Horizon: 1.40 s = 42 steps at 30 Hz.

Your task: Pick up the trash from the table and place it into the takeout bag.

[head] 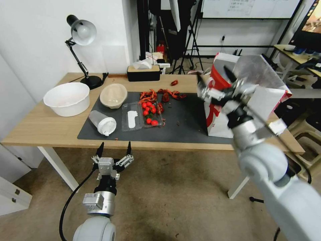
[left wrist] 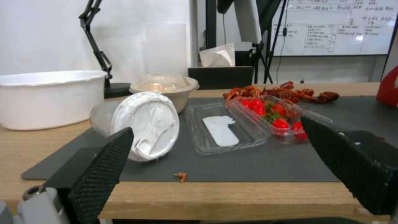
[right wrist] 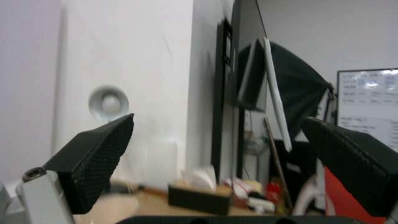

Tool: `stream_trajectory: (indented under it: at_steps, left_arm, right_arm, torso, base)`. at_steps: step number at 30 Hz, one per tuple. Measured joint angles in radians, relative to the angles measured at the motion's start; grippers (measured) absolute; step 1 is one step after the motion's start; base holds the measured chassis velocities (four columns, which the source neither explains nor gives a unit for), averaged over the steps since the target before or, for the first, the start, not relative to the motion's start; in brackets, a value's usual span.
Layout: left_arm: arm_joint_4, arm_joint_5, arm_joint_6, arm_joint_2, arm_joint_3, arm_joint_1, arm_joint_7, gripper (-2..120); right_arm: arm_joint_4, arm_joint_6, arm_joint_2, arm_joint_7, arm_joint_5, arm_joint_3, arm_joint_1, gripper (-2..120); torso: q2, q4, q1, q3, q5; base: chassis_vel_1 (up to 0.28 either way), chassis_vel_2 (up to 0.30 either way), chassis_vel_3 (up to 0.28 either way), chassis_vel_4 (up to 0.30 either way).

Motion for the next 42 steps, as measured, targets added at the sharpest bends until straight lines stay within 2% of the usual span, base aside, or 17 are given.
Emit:
stream_trajectory:
  at_steps: [1, 2, 7, 17, 36, 40, 42]
  left_arm:
    - [0.001, -0.002, -0.001, 0.0, -0.002, -0.001, 0.0, 100]
    - [0.001, -0.002, -0.001, 0.0, -0.002, -0.001, 0.0, 100]
    - [0.005, -0.005, -0.002, 0.0, -0.002, -0.004, -0.001, 100]
    - [0.007, -0.01, -0.002, 0.0, -0.006, -0.006, -0.002, 100]
    - [0.021, -0.01, 0.004, 0.0, -0.008, -0.034, -0.01, 100]
    - [0.03, -0.024, 0.038, 0.003, -0.007, -0.073, -0.047, 100]
    - [0.03, -0.05, 0.093, 0.018, -0.007, -0.115, -0.091, 100]
  right_arm:
    - [0.007, 0.021, 0.015, 0.029, -0.087, 0.006, -0.109, 100]
    - [0.007, 0.021, 0.015, 0.029, -0.087, 0.006, -0.109, 100]
    - [-0.009, 0.086, 0.06, 0.124, -0.239, 0.008, -0.301, 100]
    - [-0.058, 0.159, 0.116, 0.241, -0.293, 0.047, -0.48, 100]
    - [-0.104, 0.175, 0.136, 0.248, -0.289, 0.033, -0.484, 100]
    - [-0.105, 0.171, 0.134, 0.246, -0.289, 0.029, -0.471, 100]
    - [-0.106, 0.165, 0.133, 0.243, -0.289, 0.02, -0.454, 100]
  torso:
    - [0.0, -0.0003, 0.0, 0.0, 0.0001]
    - [0.0, -0.0003, 0.0, 0.0, 0.0001]
    - [0.0, -0.0002, 0.0, 0.0, 0.0001]
    - [0.0, -0.0001, 0.0, 0.0, 0.0]
    - [0.0, 0.0, 0.0, 0.0, 0.0001]
    - [0.0, -0.0003, 0.0, 0.0, 0.0]
    - [0.0, 0.0002, 0.0, 0.0, 0.0001]
  base:
    - [0.0, 0.0, 0.0, 0.0]
    - [0.0, 0.0, 0.0, 0.0]
    - [0.0, 0.0, 0.0, 0.0]
    - [0.0, 0.0, 0.0, 0.0]
    - [0.0, 0.0, 0.0, 0.0]
    - [0.0, 0.0, 0.0, 0.0]
    - [0.0, 0.0, 0.0, 0.0]
